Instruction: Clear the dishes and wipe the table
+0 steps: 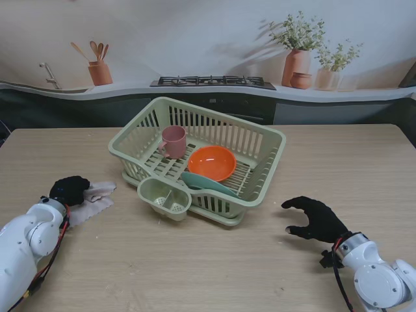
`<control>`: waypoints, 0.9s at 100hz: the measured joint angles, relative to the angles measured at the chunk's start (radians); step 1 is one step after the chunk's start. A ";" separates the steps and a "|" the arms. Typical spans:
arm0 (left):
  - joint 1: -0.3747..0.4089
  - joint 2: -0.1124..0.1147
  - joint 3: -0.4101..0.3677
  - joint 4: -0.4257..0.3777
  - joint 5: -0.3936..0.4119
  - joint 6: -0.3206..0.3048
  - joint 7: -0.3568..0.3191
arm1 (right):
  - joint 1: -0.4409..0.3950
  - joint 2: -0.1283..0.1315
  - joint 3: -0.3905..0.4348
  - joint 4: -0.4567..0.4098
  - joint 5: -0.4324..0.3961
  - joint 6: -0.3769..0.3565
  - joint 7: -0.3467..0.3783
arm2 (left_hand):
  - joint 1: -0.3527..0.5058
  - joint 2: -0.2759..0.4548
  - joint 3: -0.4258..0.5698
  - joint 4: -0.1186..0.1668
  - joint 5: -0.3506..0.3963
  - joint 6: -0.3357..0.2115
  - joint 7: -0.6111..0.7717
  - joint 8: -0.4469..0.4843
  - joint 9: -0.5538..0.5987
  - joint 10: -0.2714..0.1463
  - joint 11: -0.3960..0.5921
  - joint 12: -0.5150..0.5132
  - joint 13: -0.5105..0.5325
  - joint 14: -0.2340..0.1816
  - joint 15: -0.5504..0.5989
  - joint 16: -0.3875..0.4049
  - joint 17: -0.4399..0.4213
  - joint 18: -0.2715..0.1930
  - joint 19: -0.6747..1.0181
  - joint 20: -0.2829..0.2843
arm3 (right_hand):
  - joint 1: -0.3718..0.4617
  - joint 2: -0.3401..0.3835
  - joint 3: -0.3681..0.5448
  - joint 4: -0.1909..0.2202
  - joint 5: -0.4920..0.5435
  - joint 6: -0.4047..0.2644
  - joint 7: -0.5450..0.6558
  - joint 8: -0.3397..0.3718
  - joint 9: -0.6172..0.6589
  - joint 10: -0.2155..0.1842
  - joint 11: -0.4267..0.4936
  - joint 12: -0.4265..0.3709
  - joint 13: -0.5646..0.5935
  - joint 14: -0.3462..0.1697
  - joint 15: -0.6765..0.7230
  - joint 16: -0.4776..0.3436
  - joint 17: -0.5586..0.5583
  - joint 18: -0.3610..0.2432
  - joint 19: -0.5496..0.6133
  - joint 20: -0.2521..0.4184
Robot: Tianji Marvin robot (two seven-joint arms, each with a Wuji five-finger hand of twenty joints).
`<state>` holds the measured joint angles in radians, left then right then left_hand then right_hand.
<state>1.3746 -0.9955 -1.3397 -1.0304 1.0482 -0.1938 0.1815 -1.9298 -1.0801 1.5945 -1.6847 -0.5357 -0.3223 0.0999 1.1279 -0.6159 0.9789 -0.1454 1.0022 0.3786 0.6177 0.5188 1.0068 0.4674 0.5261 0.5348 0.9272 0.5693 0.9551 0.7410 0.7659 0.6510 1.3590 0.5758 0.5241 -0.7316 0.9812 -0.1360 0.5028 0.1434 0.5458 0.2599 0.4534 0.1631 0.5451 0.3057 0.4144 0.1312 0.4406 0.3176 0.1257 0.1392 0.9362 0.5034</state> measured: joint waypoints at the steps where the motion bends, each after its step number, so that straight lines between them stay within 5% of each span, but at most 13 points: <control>1: -0.008 0.000 0.006 0.006 0.000 0.000 -0.001 | 0.000 0.000 0.000 0.000 0.000 0.000 0.001 | -0.001 0.000 0.000 0.000 0.000 -0.001 -0.001 0.000 0.000 0.000 0.000 0.000 0.000 0.000 0.000 0.000 0.000 0.000 0.000 0.000 | 0.000 0.000 0.000 0.000 0.000 0.000 0.000 0.000 0.000 0.000 0.000 0.000 0.000 0.000 0.000 0.000 0.000 0.000 0.000 0.000; 20: -0.118 0.000 0.078 0.111 -0.010 -0.017 0.002 | 0.002 0.001 -0.003 -0.004 -0.004 0.001 0.009 | -0.011 0.000 -0.040 -0.002 0.002 -0.067 -0.018 -0.038 0.000 -0.001 0.000 0.001 0.000 0.000 0.000 0.000 0.000 0.000 0.000 0.000 | 0.000 0.000 0.000 0.000 0.000 0.000 0.000 0.000 0.000 0.000 0.000 0.000 0.000 0.000 0.000 0.000 0.000 0.000 0.000 0.000; 37: -0.099 -0.004 0.049 0.074 -0.022 -0.015 -0.045 | 0.003 0.001 -0.008 -0.005 -0.004 0.013 0.006 | -0.012 0.010 -0.046 -0.005 0.003 -0.084 -0.033 -0.058 0.000 -0.001 0.000 0.003 0.000 0.000 0.000 0.000 0.000 0.000 0.000 0.000 | 0.000 0.000 0.000 0.000 0.000 0.000 0.000 0.000 0.000 0.000 0.000 0.000 0.000 0.000 0.000 0.000 -0.002 0.000 0.000 0.000; 68: 0.172 -0.025 -0.142 -0.218 0.044 0.037 -0.079 | 0.000 0.000 -0.011 -0.007 0.002 0.018 0.003 | -0.012 0.013 -0.053 -0.006 0.004 -0.106 -0.033 -0.058 0.000 -0.001 0.000 0.003 0.000 0.000 0.000 0.000 0.000 0.000 0.000 0.001 | 0.000 0.000 0.000 0.000 0.000 0.000 0.000 0.000 0.000 0.000 0.000 0.000 -0.013 0.000 0.000 0.000 -0.006 -0.008 0.000 0.000; 90: 0.368 -0.036 -0.265 -0.372 0.105 0.011 -0.054 | 0.002 0.001 -0.019 -0.006 0.009 0.020 0.011 | -0.012 0.014 -0.053 -0.006 0.004 -0.107 -0.033 -0.058 0.000 -0.001 0.000 0.003 0.000 0.000 0.000 0.000 0.000 0.000 0.000 0.001 | 0.000 0.001 0.000 0.000 0.000 0.000 0.000 0.000 0.000 0.000 0.000 0.000 -0.013 0.000 0.000 0.000 -0.006 -0.008 0.000 0.000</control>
<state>1.7431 -1.0318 -1.6044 -1.4025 1.1532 -0.1833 0.1279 -1.9278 -1.0789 1.5757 -1.6908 -0.5263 -0.3022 0.1105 1.1155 -0.6020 0.9255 -0.1513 1.0058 0.2720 0.5846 0.4605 1.0068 0.4665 0.5261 0.5379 0.9272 0.5693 0.9551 0.7411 0.7655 0.6510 1.3593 0.5769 0.5240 -0.7310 0.9812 -0.1360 0.5029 0.1434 0.5459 0.2597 0.4535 0.1631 0.5451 0.3057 0.4017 0.1312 0.4407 0.3175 0.1195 0.1308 0.9362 0.5034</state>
